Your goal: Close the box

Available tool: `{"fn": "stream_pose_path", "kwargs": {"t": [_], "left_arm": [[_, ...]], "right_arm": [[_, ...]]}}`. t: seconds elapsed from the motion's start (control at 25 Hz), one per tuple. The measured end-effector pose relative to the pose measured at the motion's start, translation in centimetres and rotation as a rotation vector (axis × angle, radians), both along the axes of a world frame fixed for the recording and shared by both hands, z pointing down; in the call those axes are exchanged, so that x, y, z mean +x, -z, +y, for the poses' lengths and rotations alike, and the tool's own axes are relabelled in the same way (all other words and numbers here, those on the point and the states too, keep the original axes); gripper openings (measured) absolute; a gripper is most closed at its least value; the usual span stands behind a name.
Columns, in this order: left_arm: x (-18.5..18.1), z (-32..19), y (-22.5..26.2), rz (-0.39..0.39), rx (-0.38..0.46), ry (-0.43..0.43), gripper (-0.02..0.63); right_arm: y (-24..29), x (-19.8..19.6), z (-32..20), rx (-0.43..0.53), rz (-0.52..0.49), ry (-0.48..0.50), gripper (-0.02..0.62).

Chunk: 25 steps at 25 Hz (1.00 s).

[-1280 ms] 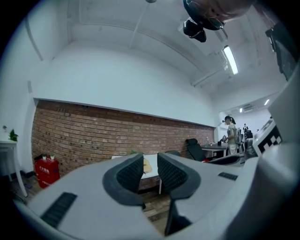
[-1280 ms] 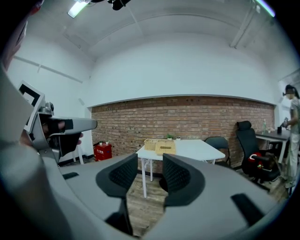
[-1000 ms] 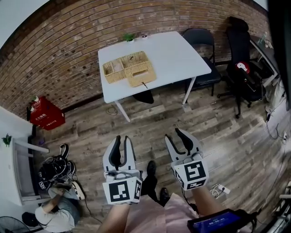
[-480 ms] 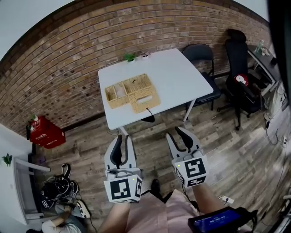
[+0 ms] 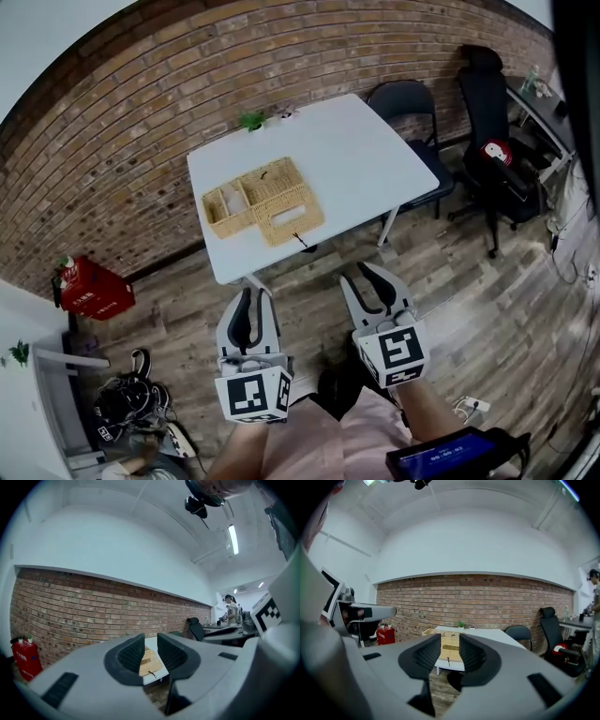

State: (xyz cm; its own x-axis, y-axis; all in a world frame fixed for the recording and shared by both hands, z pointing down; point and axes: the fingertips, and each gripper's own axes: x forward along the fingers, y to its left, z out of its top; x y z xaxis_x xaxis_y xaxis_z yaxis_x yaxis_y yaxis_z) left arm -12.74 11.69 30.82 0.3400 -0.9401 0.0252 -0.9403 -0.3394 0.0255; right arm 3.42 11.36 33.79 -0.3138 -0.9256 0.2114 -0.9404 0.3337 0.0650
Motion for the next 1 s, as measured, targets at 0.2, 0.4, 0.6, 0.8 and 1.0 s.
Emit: {"fn": "stream_pose_path", "kwargs": {"t": [0.2,0.4,0.6,0.8,1.0], "left_arm": [[1.5,-2.5,-1.9,-0.028,-0.044,0.007,0.089],[2.9,-6.9,-3.2,-0.047,-0.075,0.035,0.089],[4.1,-11.9,-4.4,-0.082,-0.102,0.075,0.089],[4.8,-16.1,-4.9,-0.100,-0.120,0.137,0.089],[5.4,-19.2,-3.7,-0.102,-0.104,0.198,0.089]], "right_arm": [[-1.6,1.5,-3.1,-0.030,-0.026,0.014,0.124],[-3.9,2.9,-8.1,-0.074,-0.046,0.061,0.124],[-5.7,4.0,-13.9,-0.124,-0.078,0.119,0.124],[-5.9,4.7,-19.4,-0.132,-0.093,0.184,0.124],[-4.8,4.9,-23.7,-0.111,-0.098,0.253,0.123]]}}
